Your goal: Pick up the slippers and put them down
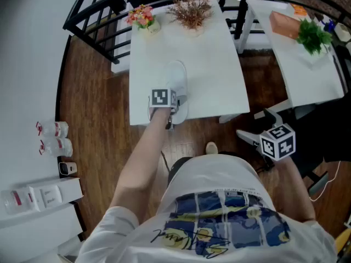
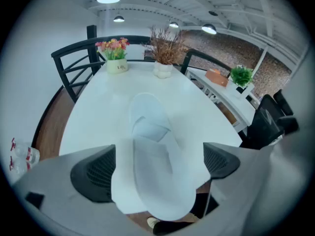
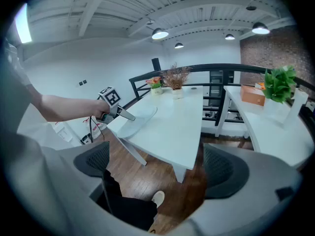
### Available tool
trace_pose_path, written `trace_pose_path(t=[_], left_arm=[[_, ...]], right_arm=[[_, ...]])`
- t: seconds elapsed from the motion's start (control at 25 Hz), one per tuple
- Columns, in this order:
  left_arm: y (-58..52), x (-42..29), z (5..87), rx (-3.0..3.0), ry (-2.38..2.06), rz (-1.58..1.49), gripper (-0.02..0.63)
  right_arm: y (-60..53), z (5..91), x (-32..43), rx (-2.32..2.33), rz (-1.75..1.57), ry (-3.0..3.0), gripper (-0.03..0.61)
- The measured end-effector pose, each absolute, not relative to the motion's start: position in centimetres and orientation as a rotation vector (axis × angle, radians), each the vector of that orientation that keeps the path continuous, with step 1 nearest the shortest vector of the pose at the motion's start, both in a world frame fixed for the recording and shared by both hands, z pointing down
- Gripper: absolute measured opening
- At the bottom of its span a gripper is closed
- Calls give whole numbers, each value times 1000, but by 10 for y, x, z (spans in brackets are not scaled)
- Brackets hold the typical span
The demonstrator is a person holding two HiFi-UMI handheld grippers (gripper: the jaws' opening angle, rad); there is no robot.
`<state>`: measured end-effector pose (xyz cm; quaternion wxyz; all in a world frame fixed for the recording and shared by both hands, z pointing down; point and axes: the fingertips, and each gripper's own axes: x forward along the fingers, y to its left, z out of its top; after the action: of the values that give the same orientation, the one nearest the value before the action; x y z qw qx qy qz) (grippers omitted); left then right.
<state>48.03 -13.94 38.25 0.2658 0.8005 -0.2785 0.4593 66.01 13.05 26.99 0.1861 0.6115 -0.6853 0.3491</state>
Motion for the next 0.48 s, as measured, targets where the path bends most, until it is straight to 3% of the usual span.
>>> trace_pose_path(t=[0.28,0.48], left_arm=[[-183,495,442,2013,-906,1473,565],[-188,506,459,1981,-852,1471,542]], right_arm=[[134,277,711,1797,1047,-1881,606],[136,283,736,1851,1060,-1861,606]])
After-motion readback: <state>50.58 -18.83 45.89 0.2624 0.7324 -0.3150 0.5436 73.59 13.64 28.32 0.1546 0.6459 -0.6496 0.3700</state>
